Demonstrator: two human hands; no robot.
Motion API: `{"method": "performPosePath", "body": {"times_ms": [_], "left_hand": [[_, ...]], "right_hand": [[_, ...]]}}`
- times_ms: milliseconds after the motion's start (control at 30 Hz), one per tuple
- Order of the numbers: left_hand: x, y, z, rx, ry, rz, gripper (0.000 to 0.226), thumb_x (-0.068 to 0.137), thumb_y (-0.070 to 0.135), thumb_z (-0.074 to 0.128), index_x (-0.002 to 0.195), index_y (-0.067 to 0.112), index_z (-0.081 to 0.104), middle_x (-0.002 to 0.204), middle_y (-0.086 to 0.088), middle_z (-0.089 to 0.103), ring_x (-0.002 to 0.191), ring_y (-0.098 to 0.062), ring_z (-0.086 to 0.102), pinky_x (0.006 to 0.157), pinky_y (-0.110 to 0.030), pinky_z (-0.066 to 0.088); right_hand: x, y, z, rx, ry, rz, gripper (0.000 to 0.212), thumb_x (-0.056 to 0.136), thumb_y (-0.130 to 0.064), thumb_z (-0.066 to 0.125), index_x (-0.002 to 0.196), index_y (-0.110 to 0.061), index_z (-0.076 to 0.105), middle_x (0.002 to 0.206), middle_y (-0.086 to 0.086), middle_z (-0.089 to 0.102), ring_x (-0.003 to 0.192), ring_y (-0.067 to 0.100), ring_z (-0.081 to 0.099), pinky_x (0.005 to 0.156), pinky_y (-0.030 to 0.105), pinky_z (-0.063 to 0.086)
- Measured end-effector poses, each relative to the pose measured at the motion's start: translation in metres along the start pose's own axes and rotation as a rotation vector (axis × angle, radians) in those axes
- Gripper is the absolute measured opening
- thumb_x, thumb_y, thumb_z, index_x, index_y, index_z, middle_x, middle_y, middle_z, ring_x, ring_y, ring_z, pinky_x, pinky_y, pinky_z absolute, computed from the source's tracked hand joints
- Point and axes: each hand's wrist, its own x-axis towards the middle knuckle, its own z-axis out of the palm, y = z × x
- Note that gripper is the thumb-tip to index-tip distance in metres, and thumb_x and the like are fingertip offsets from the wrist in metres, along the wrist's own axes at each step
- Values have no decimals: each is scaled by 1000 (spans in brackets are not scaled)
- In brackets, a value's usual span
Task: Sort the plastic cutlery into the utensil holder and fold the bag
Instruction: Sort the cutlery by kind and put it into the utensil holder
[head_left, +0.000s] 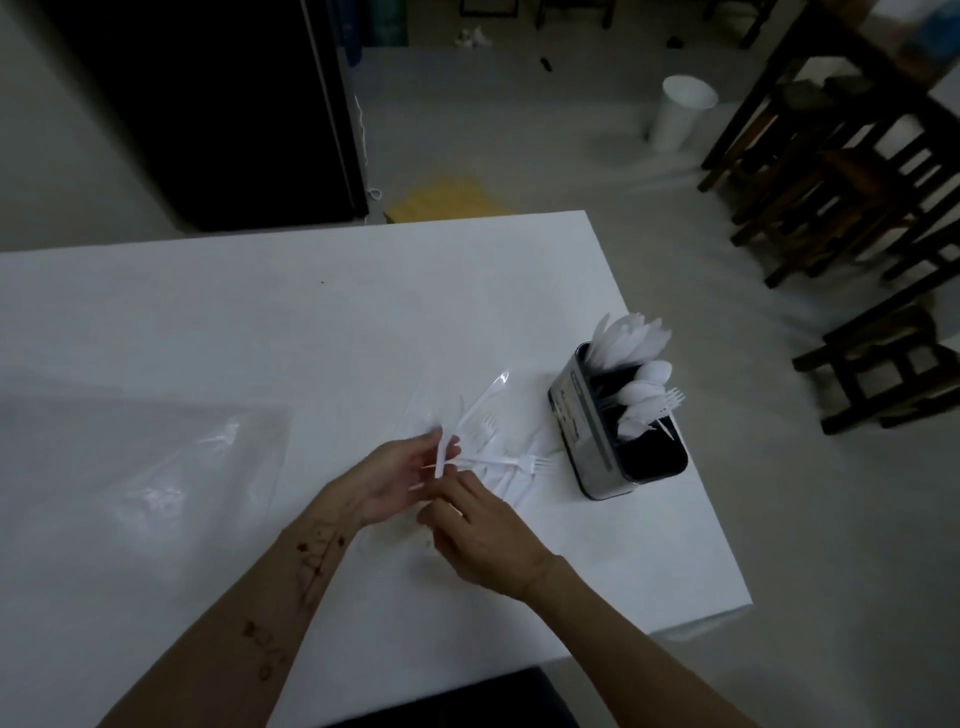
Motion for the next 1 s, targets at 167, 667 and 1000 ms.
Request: {"method": "performPosePath", "body": {"times_ms": [167, 667, 1000], "left_hand": [[-1, -7, 3, -21, 218, 164, 19, 99, 9, 46, 105, 10, 64, 91, -6, 58, 83, -19, 61, 86, -31, 50], [-15, -41, 5, 26, 268, 116, 23, 100, 10, 43, 118, 14, 57, 109, -7, 63, 94, -22, 60, 87, -34, 50], [-18, -47, 4, 17, 272, 103, 24, 99, 12, 46, 120, 12, 56, 108, -5, 65, 95, -21, 60, 84, -32, 50]], "right_hand": [[-26, 8, 1, 98, 77, 609, 28, 90, -37, 58, 112, -18, 57, 109, 0, 60, 99, 15, 56, 82, 26, 49], [-28, 35, 6, 195, 28, 1560, 24, 95, -27, 62, 111, -10, 56, 116, 9, 59, 104, 26, 60, 81, 34, 43], [-34, 33, 6, 151, -17, 1353, 25, 91, -28, 65, 105, -12, 53, 101, 5, 59, 89, 20, 58, 75, 34, 48]]}}
